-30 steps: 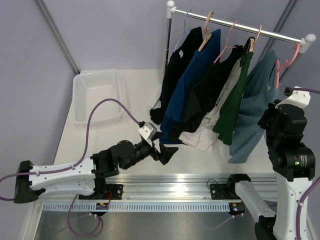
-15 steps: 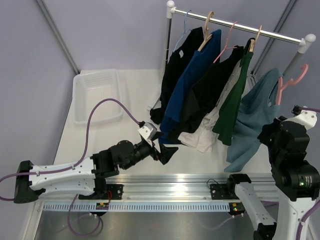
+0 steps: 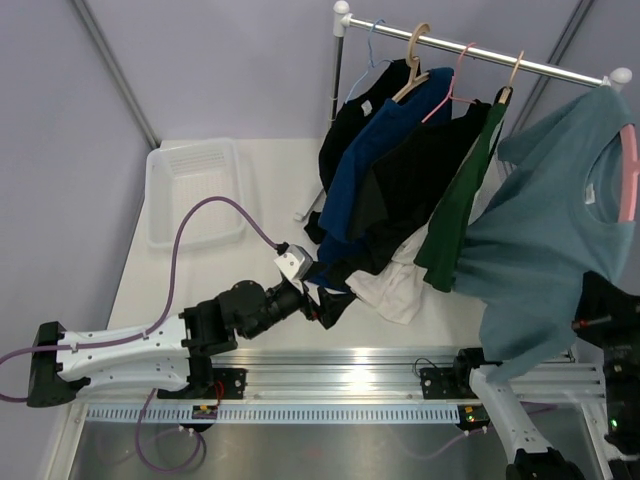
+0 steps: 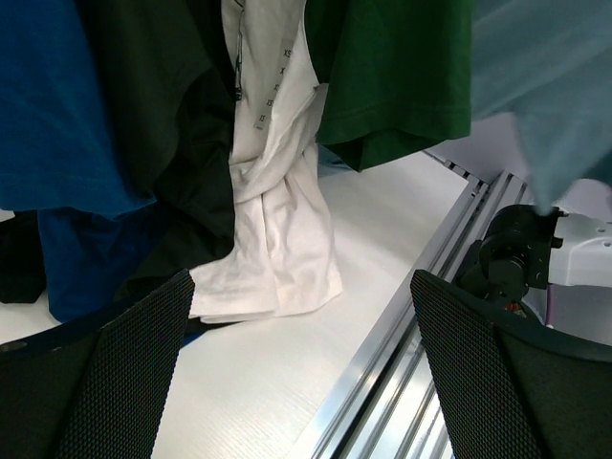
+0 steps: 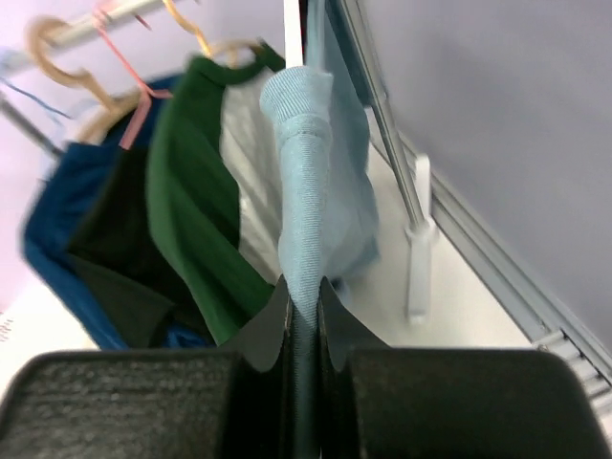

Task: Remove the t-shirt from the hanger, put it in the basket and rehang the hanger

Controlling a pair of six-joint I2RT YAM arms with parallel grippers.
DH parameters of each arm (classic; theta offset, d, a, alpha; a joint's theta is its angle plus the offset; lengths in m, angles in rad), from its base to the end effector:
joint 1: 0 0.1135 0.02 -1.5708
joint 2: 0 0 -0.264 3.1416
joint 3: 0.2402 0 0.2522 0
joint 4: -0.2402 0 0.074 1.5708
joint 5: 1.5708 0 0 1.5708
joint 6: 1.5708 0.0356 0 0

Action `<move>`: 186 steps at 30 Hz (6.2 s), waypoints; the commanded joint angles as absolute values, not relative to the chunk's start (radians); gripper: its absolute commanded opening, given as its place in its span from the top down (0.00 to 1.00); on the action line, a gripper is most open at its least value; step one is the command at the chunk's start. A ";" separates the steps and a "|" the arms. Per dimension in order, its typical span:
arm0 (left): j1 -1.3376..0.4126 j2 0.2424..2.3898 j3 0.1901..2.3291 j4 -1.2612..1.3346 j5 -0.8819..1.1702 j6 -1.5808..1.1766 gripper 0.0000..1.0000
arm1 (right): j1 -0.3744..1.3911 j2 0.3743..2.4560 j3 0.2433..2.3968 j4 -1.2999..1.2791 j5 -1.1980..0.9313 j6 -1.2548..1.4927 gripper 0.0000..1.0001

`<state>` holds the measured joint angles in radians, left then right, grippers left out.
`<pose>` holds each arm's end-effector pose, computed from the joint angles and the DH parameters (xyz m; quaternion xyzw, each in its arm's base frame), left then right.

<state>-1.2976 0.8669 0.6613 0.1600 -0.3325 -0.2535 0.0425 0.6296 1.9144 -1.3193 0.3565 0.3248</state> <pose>0.0675 -0.1979 0.3186 0.2565 0.6751 -0.3915 0.5702 -0.0739 -0.0156 0.5172 0.2215 0.6834 -0.0005 0.6956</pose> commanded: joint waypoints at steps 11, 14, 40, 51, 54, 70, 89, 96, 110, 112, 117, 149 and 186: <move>-1.298 0.858 0.649 0.267 -0.268 -0.224 0.01 | 0.037 0.574 2.122 -1.154 0.137 0.258 1.00; -1.296 0.847 0.643 0.275 -0.261 -0.221 0.01 | 0.037 0.558 2.126 -1.123 0.066 0.249 1.00; -1.296 0.422 0.770 0.000 0.047 -0.272 0.01 | 0.037 0.381 1.846 -0.939 -1.012 0.389 1.00; -1.296 0.267 1.080 -0.452 -0.090 -0.172 0.01 | 0.037 0.363 1.367 -0.900 -0.997 0.413 1.00; -1.296 0.316 1.138 -0.557 -0.156 -0.130 0.01 | 0.037 0.397 1.284 -0.884 -1.000 0.365 1.00; -1.296 0.633 1.394 -0.779 -0.207 -0.118 0.04 | 0.038 0.471 1.075 -0.445 -1.235 0.304 1.00; -1.298 1.018 1.890 -0.844 0.101 0.025 0.06 | 0.040 0.443 1.040 -0.078 -1.402 0.545 1.00; -1.296 1.088 1.827 -0.721 0.224 0.023 0.11 | 0.038 0.457 1.055 -0.110 -1.385 0.531 1.00; -1.298 1.046 1.666 -0.466 0.385 -0.055 0.54 | 0.040 0.459 1.040 -0.160 -1.338 0.502 1.00; -1.296 1.048 1.660 -0.466 0.387 -0.060 0.63 | 0.038 0.460 1.039 -0.155 -1.335 0.509 1.00; -1.296 1.051 1.657 -0.463 0.411 -0.064 0.86 | 0.040 0.465 1.039 -0.147 -1.335 0.523 1.00; -1.296 0.756 1.494 -0.450 0.075 -0.120 1.00 | 0.054 0.540 0.822 0.279 -1.310 0.709 0.29; -1.296 0.522 1.456 -0.404 -0.143 -0.150 1.00 | 0.121 0.683 0.736 0.052 -1.008 0.508 1.00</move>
<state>-1.2945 0.5549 1.4776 -0.5793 -0.1371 -0.1291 0.1230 0.6922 0.7174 0.0677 -1.0370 0.5270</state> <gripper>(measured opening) 0.053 0.014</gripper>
